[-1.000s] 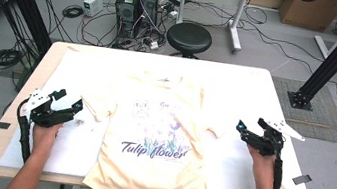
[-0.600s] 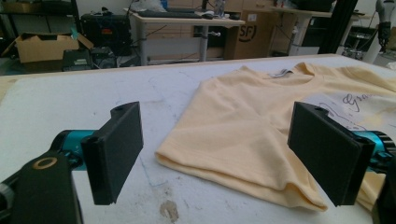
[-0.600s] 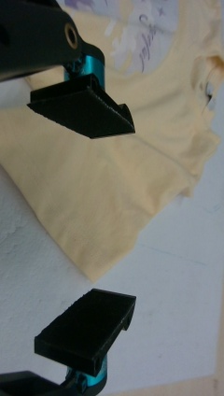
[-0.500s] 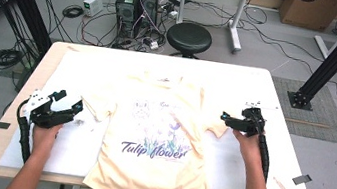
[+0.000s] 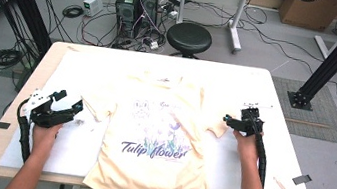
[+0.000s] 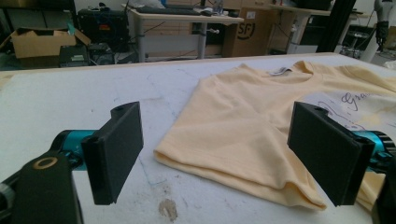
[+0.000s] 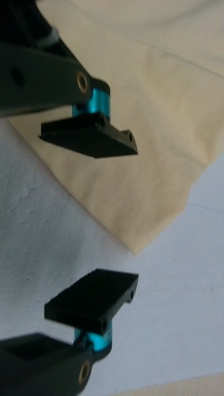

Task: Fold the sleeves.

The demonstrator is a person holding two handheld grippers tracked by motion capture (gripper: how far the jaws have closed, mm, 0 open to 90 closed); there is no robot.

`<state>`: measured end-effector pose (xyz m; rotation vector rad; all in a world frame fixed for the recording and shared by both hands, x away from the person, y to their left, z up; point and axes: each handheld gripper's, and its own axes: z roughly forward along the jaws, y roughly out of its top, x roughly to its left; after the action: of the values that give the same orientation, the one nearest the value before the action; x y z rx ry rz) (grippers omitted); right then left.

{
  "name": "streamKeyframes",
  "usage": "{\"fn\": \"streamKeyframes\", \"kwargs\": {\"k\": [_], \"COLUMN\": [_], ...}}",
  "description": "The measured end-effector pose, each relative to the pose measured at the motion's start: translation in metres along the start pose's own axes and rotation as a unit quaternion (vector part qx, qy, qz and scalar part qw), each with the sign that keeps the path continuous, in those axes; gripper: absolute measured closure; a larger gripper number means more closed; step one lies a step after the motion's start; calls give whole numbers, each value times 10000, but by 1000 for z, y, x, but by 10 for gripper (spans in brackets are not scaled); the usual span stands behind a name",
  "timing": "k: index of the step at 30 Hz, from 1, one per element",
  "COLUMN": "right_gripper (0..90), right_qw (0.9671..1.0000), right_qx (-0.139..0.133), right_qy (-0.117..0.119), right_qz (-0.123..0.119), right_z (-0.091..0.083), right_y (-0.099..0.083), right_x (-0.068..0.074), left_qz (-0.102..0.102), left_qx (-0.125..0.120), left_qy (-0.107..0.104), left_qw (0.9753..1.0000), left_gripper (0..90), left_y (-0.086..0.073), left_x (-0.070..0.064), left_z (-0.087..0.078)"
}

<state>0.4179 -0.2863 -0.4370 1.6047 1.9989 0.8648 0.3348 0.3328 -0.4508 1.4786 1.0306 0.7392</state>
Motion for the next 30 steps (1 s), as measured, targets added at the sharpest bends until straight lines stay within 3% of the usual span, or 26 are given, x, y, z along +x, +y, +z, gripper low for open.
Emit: {"fn": "streamKeyframes", "kwargs": {"k": [7,9,10,11,12,13,18,19,22,27,28,29,30], "right_gripper": [447,609,609,717,717,842,869,871,871,870,870,871,871], "right_qw": [9997,9994,9994,9991,9991,9987,9981,9983,9984,9965,9965,9954,9954], "right_qx": [230,247,247,270,270,308,398,185,106,-4,-4,-28,-28], "right_qy": [-59,-28,-28,18,18,161,157,251,289,547,547,624,624], "right_qz": [-19,-221,-221,-327,-327,-371,-446,-484,-471,-635,-635,-720,-720], "right_z": [7,7,7,7,7,7,5,0,-4,-7,-7,-4,-4], "right_y": [-1,-1,-1,0,0,1,6,10,15,39,39,47,47], "right_x": [4,9,9,13,13,14,18,18,22,49,49,60,60], "left_qz": [7,2,2,-9,-9,-1,-15,-22,-38,-50,-51,-50,-50], "left_qx": [6,1,1,21,21,26,35,38,42,43,43,42,42], "left_qy": [7,12,12,16,16,24,41,47,53,53,54,52,52], "left_qw": [10000,10000,10000,10000,10000,10000,10000,10000,10000,10000,10000,10000,10000], "left_gripper": [182,185,185,186,186,186,186,186,186,186,186,186,186], "left_y": [0,0,0,0,0,0,0,0,0,0,0,0,0], "left_x": [0,0,0,-1,-1,-1,0,0,0,0,0,0,0], "left_z": [0,1,1,1,1,1,1,1,1,1,1,1,1]}}
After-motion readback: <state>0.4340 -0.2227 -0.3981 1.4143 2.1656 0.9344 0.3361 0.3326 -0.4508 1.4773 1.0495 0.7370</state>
